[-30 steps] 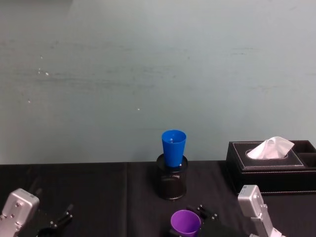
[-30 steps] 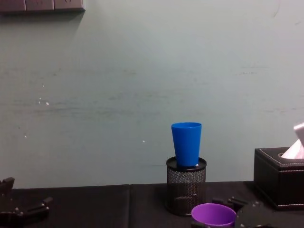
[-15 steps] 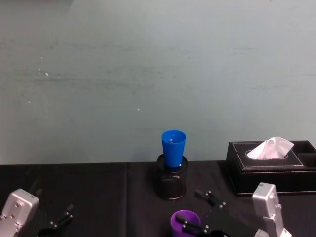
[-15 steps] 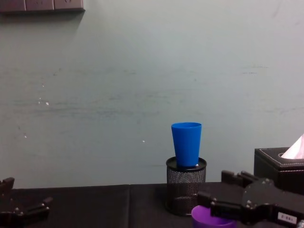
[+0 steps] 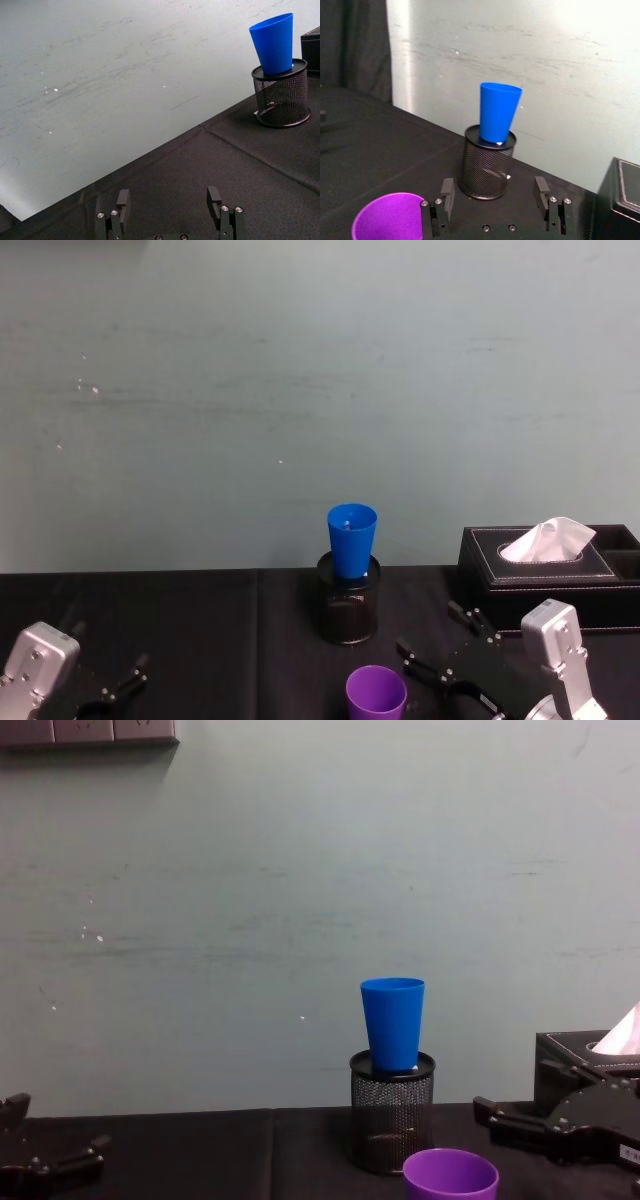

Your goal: Pick up one cup with a gripper and tap it against the other cup.

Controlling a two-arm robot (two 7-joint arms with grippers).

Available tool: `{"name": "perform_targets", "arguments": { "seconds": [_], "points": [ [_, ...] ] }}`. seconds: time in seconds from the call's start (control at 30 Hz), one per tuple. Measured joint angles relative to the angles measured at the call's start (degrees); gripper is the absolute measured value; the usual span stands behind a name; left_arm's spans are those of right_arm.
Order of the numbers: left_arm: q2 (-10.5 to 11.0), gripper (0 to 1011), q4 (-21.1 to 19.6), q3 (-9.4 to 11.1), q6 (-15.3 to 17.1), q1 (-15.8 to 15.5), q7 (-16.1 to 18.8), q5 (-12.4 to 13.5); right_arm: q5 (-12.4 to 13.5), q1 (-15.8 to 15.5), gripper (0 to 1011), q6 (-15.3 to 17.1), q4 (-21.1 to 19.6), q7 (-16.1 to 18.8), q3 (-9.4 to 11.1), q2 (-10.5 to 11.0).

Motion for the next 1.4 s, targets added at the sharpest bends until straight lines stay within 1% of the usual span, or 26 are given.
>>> {"name": "perform_targets", "arguments": {
  "seconds": [0.03,0.13,0.5,1.4],
  "points": [
    [0.0,1000,0.0,0.0,0.0,0.0,0.0,0.0,-0.7,-0.2,1003,0.4,-0.2,-0.9,0.2,-0.2],
    [0.0,1000,0.0,0.0,0.0,0.0,0.0,0.0,-1.7,-0.5,1003,1.1,-0.5,-2.2,0.7,-0.5],
    [0.0,1000,0.0,0.0,0.0,0.0,0.0,0.0,-4.0,-0.9,1003,1.8,-0.6,-4.1,2.2,-1.4],
    [0.0,1000,0.0,0.0,0.0,0.0,0.0,0.0,-4.0,-0.9,1003,1.9,-0.5,-4.1,2.0,-1.3]
  ]
}}
